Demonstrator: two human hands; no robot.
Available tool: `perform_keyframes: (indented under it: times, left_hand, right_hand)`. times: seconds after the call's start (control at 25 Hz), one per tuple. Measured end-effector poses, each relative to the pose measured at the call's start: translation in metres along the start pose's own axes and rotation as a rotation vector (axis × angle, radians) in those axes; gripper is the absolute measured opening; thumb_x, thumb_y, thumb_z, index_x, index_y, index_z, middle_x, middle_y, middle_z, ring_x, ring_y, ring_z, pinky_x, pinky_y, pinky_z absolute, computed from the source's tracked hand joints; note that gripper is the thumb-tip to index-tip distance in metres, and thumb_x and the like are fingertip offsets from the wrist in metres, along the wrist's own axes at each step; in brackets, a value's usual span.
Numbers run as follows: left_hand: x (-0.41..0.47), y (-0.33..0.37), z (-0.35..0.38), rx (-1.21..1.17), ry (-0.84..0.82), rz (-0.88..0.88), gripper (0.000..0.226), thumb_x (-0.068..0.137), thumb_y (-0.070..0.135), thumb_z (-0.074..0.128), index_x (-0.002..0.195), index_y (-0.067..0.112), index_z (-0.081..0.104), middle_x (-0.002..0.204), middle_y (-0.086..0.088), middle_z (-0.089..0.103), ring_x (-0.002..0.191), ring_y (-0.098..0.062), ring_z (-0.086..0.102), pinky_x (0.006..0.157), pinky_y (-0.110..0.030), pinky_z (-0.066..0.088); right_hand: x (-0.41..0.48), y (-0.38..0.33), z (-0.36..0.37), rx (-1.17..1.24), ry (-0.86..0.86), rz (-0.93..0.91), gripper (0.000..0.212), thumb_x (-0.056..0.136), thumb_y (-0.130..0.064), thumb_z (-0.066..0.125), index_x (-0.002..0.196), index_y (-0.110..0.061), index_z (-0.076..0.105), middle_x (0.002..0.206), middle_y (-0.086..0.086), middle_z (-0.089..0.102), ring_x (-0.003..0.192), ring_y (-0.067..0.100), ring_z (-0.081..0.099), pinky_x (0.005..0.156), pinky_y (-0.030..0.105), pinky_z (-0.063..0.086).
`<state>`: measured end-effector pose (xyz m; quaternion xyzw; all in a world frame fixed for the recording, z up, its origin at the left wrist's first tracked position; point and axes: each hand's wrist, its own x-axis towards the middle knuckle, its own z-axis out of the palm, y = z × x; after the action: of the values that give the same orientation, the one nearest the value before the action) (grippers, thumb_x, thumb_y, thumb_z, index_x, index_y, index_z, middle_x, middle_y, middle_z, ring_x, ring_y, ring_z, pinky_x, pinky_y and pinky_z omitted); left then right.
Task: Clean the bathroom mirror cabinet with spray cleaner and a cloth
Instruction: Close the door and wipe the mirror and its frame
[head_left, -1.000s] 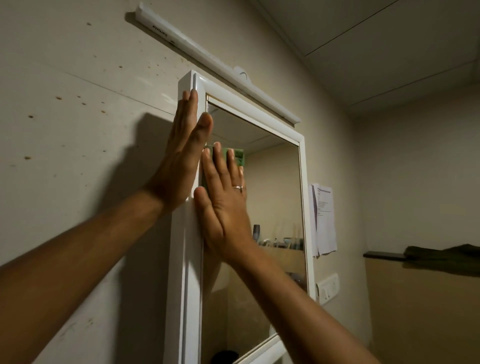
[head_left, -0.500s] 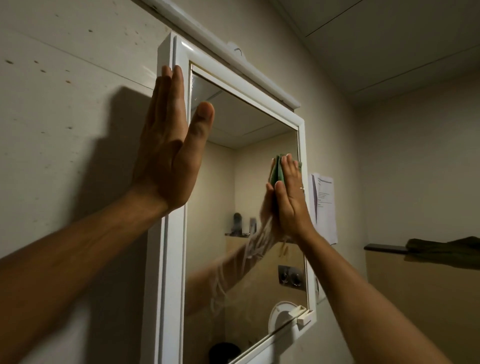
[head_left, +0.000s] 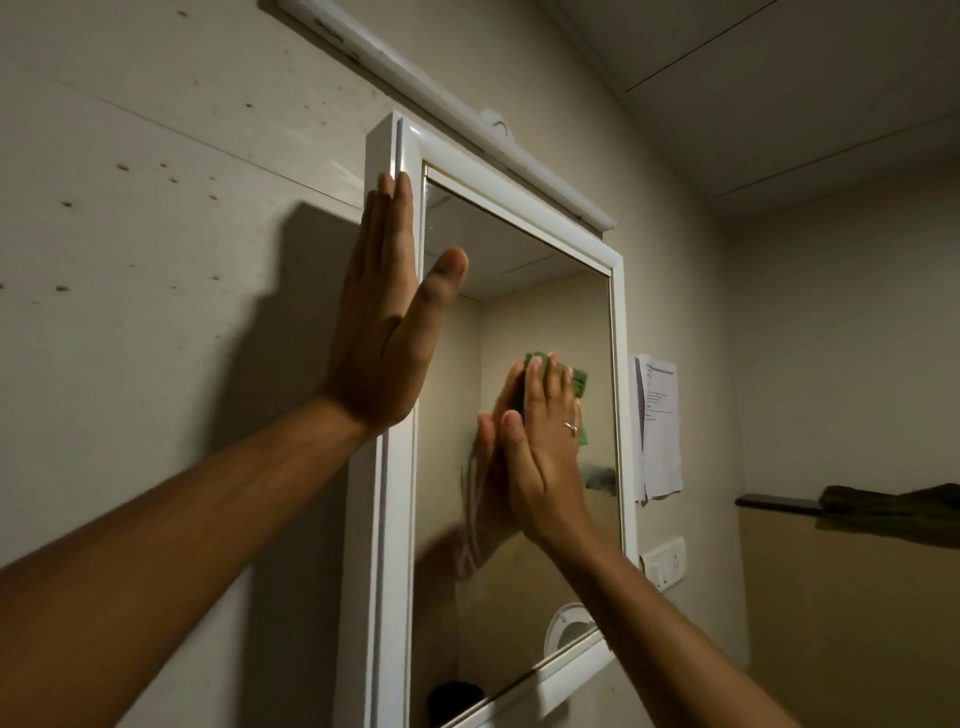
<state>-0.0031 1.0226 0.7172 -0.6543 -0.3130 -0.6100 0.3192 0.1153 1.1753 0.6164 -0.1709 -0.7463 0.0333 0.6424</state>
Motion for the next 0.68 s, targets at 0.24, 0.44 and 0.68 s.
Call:
perform_keyframes:
  times: [0.24,0.44,0.68]
  left_hand:
    - [0.000,0.003,-0.011,-0.070,-0.066,-0.053,0.082,0.099,0.061,0.025,0.165,0.018,0.002,0.173,0.003,-0.005,0.157,-0.005,-0.006,0.130,-0.044,0.005]
    - [-0.018,0.003,-0.001,0.098,0.003,-0.002,0.080,0.102,0.060,0.021,0.165,0.013,0.007,0.173,-0.004,-0.002,0.159,-0.012,-0.003,0.129,-0.045,0.007]
    - [-0.018,0.001,0.004,0.118,0.036,0.024,0.079,0.102,0.056,0.022,0.164,0.008,0.009,0.173,-0.007,0.002,0.159,-0.014,0.000,0.129,-0.043,0.007]
  right_hand:
    - [-0.055,-0.103,0.027,0.044,-0.087,-0.248,0.076,0.102,-0.062,0.005,0.163,-0.017,0.007,0.171,-0.004,-0.009,0.157,0.022,-0.011,0.125,0.056,-0.003]
    - [-0.077,-0.041,0.011,-0.197,-0.156,-0.362,0.084,0.098,-0.072,0.004,0.163,-0.018,0.003,0.171,0.001,-0.006,0.158,0.026,-0.006,0.124,0.061,0.006]
    - [0.005,0.088,-0.027,-0.091,0.023,-0.056,0.087,0.096,-0.078,0.016,0.164,-0.026,0.005,0.170,-0.014,-0.006,0.158,0.016,-0.003,0.122,0.065,0.015]
